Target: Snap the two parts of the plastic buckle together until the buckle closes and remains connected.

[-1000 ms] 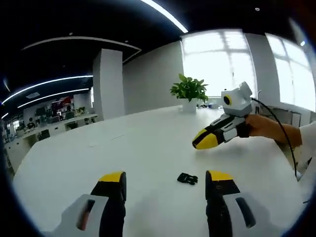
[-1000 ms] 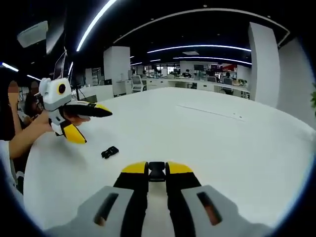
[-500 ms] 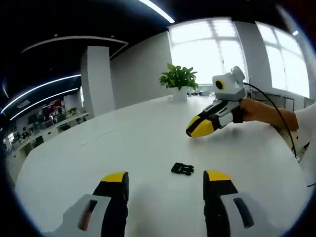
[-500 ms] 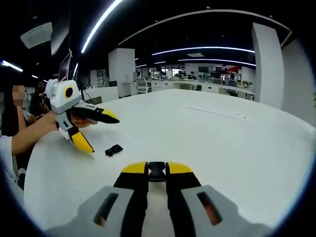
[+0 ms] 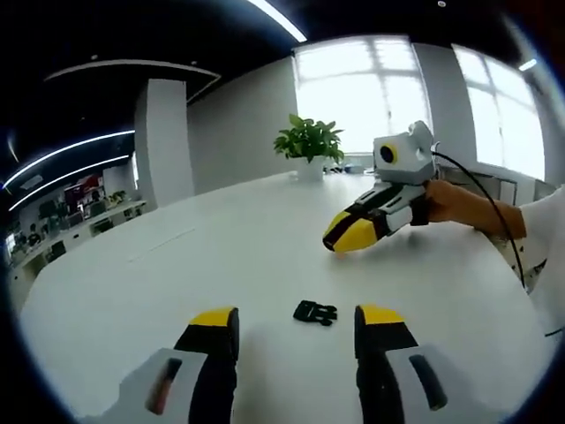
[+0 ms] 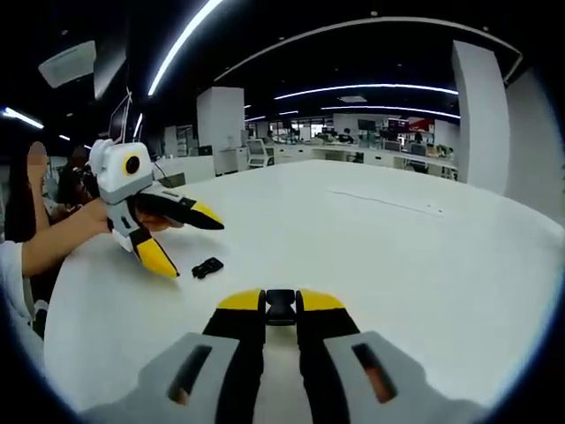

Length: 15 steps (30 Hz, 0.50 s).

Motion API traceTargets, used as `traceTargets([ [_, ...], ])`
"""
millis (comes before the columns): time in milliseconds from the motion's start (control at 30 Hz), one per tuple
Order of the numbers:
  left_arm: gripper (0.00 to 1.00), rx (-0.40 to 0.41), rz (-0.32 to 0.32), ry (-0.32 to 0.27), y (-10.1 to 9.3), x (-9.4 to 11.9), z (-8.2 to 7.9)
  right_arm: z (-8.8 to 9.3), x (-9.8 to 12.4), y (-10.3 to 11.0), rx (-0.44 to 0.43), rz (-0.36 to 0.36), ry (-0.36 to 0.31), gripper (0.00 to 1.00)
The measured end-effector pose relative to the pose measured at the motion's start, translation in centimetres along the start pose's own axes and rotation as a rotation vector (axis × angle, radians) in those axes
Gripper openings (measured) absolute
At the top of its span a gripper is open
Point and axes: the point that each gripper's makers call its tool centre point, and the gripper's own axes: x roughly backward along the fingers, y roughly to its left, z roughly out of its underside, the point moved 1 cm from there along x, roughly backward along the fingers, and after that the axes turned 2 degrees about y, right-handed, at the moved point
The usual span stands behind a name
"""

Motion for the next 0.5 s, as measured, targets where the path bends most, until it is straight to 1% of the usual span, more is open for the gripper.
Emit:
traceTargets([
  [100,0.49,-0.005,0.003,0.012,-0.08,-0.13,0.14,-0.16,0.08,0.11,0.003,-0.003,-0.002,0.13],
  [167,0.45,-0.004,0.004,0.016,-0.01,-0.24,0.15,-0.28,0.13,0.15,0.003,-0.004,-0.005,0.13],
  [300,0.39,0.053,0.017,-0.001,-0.10,-0.49,-0.10,-0.52,0.27,0.23,0.007,-0.005,-0.012,0.13],
  [367,0.36,0.051,0.014,0.006,-0.19,-0.62,-0.01,-0.60,0.33,0.21,0.011,-0.004,-0.014,0.13],
  [433,0.34,0.027,0.008,0.030,-0.17,-0.75,0.29,-0.66,0.36,0.16,0.011,-0.003,-0.016,0.13],
  [500,0.33,0.020,0.010,0.042,-0.19,-0.84,0.44,-0.72,0.38,0.17,0.011,-0.005,-0.018,0.13],
])
